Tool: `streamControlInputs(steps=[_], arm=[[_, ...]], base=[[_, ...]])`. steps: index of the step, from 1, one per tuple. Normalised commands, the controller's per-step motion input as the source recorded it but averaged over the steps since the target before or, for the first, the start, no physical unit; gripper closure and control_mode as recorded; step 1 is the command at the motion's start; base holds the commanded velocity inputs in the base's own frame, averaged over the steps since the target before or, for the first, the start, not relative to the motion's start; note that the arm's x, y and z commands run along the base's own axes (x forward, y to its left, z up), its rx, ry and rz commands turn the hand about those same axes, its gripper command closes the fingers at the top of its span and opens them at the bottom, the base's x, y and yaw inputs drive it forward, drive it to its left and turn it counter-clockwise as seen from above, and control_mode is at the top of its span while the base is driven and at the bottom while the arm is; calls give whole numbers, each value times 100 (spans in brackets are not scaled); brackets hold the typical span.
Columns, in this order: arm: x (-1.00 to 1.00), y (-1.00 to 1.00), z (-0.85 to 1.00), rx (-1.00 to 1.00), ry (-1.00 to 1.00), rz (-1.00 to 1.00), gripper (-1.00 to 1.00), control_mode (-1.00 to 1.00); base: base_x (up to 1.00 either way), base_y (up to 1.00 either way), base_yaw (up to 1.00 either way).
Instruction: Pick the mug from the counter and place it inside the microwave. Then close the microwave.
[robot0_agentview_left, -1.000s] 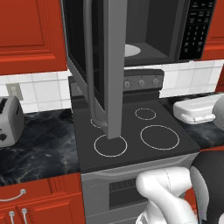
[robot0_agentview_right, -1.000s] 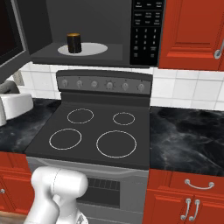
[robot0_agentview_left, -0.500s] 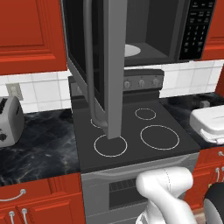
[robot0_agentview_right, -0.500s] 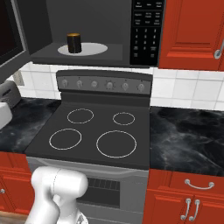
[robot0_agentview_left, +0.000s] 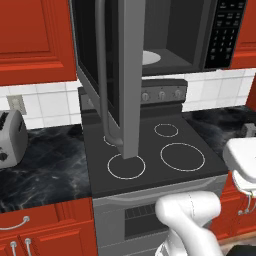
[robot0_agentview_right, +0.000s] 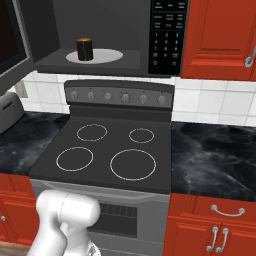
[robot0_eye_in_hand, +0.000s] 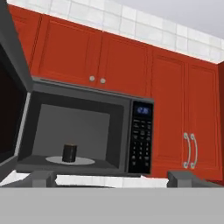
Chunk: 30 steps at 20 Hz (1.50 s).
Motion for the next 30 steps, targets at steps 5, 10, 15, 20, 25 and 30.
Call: streamControlInputs(steps=[5,10,15,20,25,30], arm=[[-62,44,0,0,-12,-14,-100,-100],[-55,39,0,0,-7,-17,-100,-100],[-9,57,0,0,-4,-22,-100,-100],[0,48,-1,0,0,-24,-100,-100],[35,30,-10,0,0,-21,-100,-100],[38,38,-5,0,0,-18,-100,-100]], base=[[0,0,0],[0,0,0],[0,0,0],[0,0,0],[0,0,0],[0,0,0]])
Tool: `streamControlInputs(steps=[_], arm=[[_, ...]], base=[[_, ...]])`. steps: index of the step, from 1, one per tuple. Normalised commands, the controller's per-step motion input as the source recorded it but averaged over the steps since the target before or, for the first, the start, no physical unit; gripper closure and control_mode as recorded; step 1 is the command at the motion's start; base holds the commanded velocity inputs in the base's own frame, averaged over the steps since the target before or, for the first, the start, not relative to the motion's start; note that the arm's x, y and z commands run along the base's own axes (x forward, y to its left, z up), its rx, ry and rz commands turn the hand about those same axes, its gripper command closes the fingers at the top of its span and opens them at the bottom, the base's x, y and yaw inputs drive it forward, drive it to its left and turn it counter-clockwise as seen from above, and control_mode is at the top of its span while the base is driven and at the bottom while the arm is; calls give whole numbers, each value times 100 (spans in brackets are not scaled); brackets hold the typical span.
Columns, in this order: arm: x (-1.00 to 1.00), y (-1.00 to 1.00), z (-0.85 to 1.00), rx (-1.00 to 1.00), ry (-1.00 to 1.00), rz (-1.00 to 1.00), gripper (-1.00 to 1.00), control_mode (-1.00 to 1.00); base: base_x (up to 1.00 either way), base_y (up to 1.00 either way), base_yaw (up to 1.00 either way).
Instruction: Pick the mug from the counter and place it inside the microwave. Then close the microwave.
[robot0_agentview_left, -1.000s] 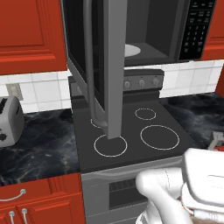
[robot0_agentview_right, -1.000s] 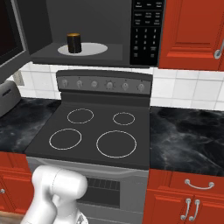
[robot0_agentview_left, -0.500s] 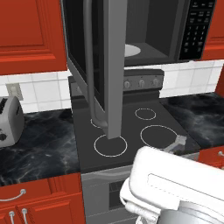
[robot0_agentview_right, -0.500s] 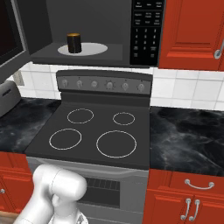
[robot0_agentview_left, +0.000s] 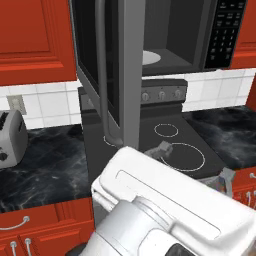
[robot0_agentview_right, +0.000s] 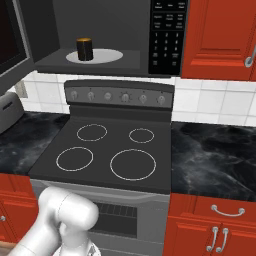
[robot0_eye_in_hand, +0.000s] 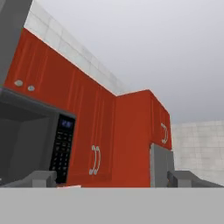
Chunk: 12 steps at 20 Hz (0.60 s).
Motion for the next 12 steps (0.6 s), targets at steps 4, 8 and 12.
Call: streamControlInputs(steps=[4,8,12], arm=[[34,51,-2,0,0,-9,-100,-100],[31,43,-9,0,0,0,-100,-100],[48,25,-20,0,0,0,-100,-100]], base=[[0,0,0],[0,0,0],[0,0,0]])
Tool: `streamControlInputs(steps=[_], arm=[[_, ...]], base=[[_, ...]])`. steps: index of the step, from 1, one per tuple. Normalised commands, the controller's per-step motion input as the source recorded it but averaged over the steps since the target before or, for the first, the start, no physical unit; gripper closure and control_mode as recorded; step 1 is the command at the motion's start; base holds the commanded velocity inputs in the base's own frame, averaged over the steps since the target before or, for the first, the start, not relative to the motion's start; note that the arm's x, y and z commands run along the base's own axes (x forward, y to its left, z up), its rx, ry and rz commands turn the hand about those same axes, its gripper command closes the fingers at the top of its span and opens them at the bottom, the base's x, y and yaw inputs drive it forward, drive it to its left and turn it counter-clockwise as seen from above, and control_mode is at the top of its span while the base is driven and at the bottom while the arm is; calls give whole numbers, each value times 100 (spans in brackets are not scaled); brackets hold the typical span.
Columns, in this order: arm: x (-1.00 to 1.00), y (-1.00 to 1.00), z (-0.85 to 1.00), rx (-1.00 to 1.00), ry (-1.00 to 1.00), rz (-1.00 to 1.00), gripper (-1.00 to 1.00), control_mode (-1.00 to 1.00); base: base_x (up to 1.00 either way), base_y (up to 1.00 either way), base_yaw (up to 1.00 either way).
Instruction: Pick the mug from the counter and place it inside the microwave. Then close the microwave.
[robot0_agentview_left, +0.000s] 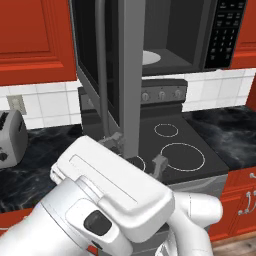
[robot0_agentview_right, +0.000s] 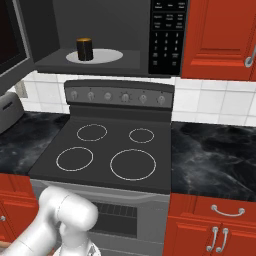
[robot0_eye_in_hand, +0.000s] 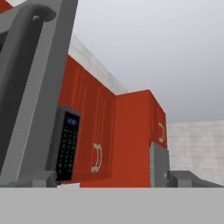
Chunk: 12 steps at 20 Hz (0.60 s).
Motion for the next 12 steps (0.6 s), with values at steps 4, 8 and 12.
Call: streamControlInputs(steps=[4,8,12], arm=[[47,24,-24,0,0,0,-100,-100],[34,34,-10,0,0,0,-100,-100],[22,48,-5,0,0,0,-100,-100]], base=[[0,0,0],[0,0,0],[0,0,0]])
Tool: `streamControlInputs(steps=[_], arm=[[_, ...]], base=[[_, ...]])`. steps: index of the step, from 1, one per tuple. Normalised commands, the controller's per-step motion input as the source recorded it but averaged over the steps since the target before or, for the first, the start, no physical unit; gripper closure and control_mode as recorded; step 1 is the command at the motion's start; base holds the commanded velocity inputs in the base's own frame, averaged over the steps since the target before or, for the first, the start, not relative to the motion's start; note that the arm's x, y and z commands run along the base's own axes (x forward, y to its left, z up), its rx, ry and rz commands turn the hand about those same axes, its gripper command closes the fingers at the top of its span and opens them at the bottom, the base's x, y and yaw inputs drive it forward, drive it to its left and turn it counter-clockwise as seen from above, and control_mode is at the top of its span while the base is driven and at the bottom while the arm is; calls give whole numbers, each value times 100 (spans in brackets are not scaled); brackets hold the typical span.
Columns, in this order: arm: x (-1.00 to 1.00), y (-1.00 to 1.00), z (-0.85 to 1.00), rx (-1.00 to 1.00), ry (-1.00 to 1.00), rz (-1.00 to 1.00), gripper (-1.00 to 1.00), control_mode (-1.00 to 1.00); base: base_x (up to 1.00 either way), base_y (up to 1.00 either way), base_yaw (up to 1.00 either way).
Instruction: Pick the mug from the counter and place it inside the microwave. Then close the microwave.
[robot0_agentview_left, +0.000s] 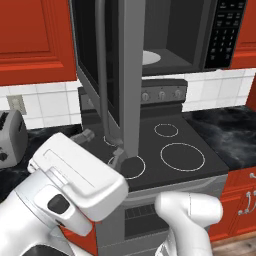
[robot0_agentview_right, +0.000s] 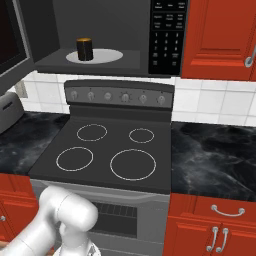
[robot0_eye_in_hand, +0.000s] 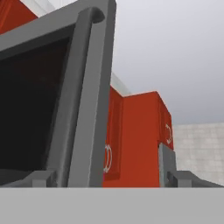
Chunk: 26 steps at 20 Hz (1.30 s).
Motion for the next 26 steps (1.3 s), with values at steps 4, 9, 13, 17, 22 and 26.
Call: streamControlInputs(steps=[4,9,13,17,22,26], arm=[[22,42,0,0,0,0,-100,-100],[24,20,-2,0,0,-1,-100,-100],[28,3,-6,0,3,-3,-100,-100],[8,4,-3,0,13,0,-100,-100],[7,0,0,0,14,0,-100,-100],[0,-3,0,0,7,0,-100,-100]], base=[[0,0,0],[0,0,0],[0,0,0],[0,0,0],[0,0,0],[0,0,0]])
